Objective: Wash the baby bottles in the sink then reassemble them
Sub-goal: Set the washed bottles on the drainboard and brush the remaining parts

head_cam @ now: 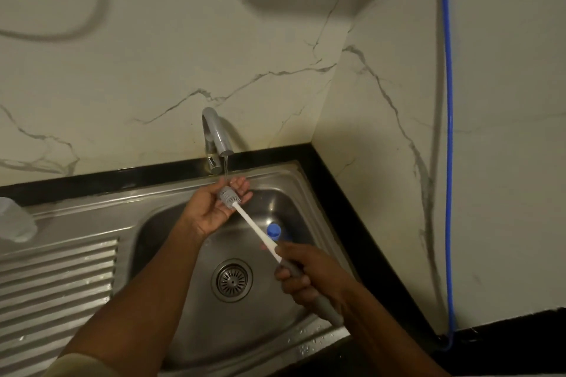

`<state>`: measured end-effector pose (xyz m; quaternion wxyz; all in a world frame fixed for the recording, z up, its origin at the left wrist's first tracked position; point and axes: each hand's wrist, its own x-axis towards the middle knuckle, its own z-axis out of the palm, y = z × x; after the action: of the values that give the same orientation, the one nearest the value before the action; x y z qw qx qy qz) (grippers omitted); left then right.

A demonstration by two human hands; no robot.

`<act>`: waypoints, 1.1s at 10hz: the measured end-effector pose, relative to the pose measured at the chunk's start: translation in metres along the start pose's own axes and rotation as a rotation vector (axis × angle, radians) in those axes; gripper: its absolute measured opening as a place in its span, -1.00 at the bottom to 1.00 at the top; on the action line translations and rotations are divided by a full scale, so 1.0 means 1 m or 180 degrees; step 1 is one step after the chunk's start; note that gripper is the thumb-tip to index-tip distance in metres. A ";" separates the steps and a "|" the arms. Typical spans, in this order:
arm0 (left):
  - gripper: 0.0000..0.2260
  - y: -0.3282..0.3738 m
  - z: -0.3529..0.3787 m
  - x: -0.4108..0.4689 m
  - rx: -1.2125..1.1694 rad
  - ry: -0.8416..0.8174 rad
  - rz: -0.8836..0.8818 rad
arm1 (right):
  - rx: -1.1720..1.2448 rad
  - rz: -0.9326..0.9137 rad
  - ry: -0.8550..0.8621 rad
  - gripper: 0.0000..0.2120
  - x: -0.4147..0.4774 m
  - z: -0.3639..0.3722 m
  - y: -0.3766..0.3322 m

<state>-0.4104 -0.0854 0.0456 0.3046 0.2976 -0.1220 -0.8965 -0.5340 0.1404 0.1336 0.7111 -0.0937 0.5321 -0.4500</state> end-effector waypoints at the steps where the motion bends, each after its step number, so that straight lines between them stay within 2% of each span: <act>1: -0.71 0.000 -0.004 0.006 -0.0131 0.0034 0.0046 | 0.0428 0.0103 -0.0166 -0.84 0.003 0.000 0.000; 2: -0.79 0.002 -0.005 0.020 0.0420 0.0721 0.0187 | -0.3338 -0.0844 0.0970 -0.71 0.015 -0.004 0.004; 3: -0.85 0.009 -0.003 0.034 0.0692 0.1267 0.0367 | -0.5586 -0.1465 0.1538 -0.50 0.032 -0.009 0.016; 4: -0.84 0.009 0.007 0.026 0.0256 0.0704 0.0253 | -0.3305 -0.1524 0.1121 -0.67 0.030 -0.004 0.012; 5: -0.72 0.006 0.003 0.014 -0.0083 0.0324 -0.0016 | -0.0089 -0.0249 0.0154 -0.84 0.022 0.000 0.001; 6: -0.78 0.004 0.001 0.016 0.0147 0.0503 -0.0078 | -0.0544 -0.0343 0.0232 -0.81 0.023 -0.003 0.003; 7: -0.88 -0.002 0.003 0.027 0.0684 0.1002 0.0230 | -0.4572 -0.1398 0.1300 -0.59 0.038 -0.007 0.021; 8: -0.92 -0.002 0.006 0.027 0.0748 0.0956 0.0401 | -0.5008 -0.1685 0.1505 -0.49 0.045 -0.007 0.031; 9: -0.75 0.005 -0.002 0.016 -0.0116 0.0377 0.0042 | -0.2319 -0.1161 0.0717 -0.75 0.032 -0.005 0.013; 10: -0.70 0.007 -0.010 0.009 -0.0094 0.0059 -0.0101 | -0.0201 -0.0106 0.0077 -0.72 0.022 -0.004 0.000; 11: -0.79 0.007 -0.005 0.012 0.0316 0.0259 0.0103 | -0.1821 -0.0381 0.0540 -0.72 0.021 -0.005 -0.004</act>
<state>-0.4116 -0.0984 0.0391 0.3086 0.3465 -0.1586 -0.8715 -0.5399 0.1244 0.1192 0.5810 -0.2834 0.6883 -0.3293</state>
